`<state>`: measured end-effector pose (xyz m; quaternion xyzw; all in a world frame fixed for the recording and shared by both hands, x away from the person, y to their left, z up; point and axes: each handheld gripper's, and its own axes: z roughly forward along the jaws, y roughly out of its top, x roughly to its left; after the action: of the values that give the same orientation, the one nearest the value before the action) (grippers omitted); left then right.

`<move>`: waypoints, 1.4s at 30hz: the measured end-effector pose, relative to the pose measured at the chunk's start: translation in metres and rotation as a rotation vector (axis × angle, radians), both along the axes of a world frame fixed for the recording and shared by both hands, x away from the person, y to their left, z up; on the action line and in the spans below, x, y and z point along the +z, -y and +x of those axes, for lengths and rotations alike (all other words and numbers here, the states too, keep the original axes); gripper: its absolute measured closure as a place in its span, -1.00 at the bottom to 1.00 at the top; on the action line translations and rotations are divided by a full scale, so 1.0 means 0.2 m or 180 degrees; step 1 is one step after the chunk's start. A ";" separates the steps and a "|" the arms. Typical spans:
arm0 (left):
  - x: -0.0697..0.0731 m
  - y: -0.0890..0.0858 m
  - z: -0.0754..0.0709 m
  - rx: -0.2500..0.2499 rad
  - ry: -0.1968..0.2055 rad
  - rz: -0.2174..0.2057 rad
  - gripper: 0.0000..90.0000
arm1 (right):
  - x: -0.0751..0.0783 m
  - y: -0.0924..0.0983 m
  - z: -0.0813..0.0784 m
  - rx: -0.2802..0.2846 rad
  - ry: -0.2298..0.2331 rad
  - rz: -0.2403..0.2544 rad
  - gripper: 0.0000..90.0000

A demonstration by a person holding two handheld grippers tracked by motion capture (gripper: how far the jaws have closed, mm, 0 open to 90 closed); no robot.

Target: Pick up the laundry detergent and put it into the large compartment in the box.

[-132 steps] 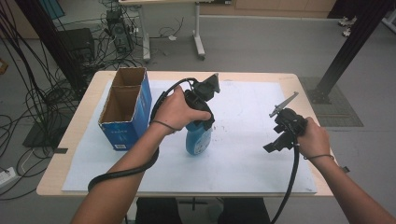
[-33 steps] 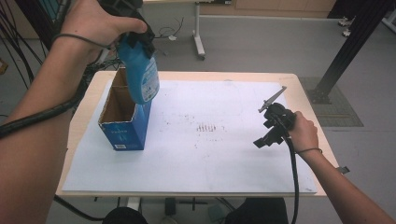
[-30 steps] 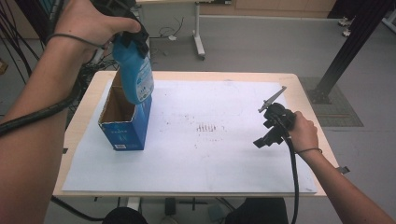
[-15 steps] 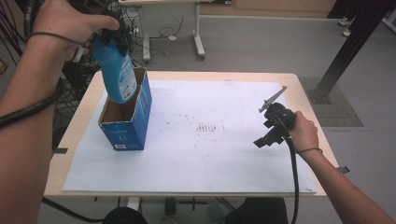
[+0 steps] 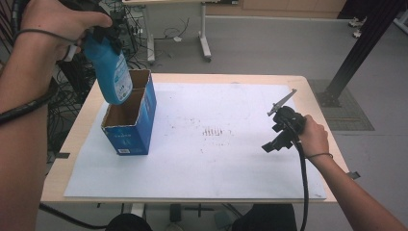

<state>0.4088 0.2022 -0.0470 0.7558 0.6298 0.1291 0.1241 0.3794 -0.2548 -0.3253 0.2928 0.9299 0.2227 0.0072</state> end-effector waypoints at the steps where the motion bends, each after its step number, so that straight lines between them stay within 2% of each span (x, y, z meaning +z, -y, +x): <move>1: 0.00 0.00 0.00 -0.0001 -0.0014 0.0004 -0.16 | 0.00 0.00 0.00 -0.0004 0.0009 0.0007 -0.92; 7: -0.04 -0.04 0.02 0.0059 -0.0066 0.0026 -0.16 | 0.00 0.01 0.00 -0.0001 0.0013 0.0010 -0.92; 16: -0.11 -0.10 0.06 0.0153 -0.0117 -0.0019 -0.16 | 0.00 0.01 0.01 -0.0018 -0.0008 0.0004 -0.92; 33: -0.25 -0.14 0.12 0.0225 -0.0204 -0.0106 -0.16 | -0.02 0.01 0.02 -0.0041 -0.0028 -0.0005 -0.92; 42: -0.34 -0.14 0.15 0.0245 -0.0275 -0.0111 -0.16 | -0.03 0.01 0.02 -0.0042 -0.0049 0.0013 -0.92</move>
<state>0.4386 0.2311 -0.1143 0.7336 0.6654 0.0900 0.1048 0.3827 -0.2566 -0.3322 0.3007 0.9274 0.2223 0.0009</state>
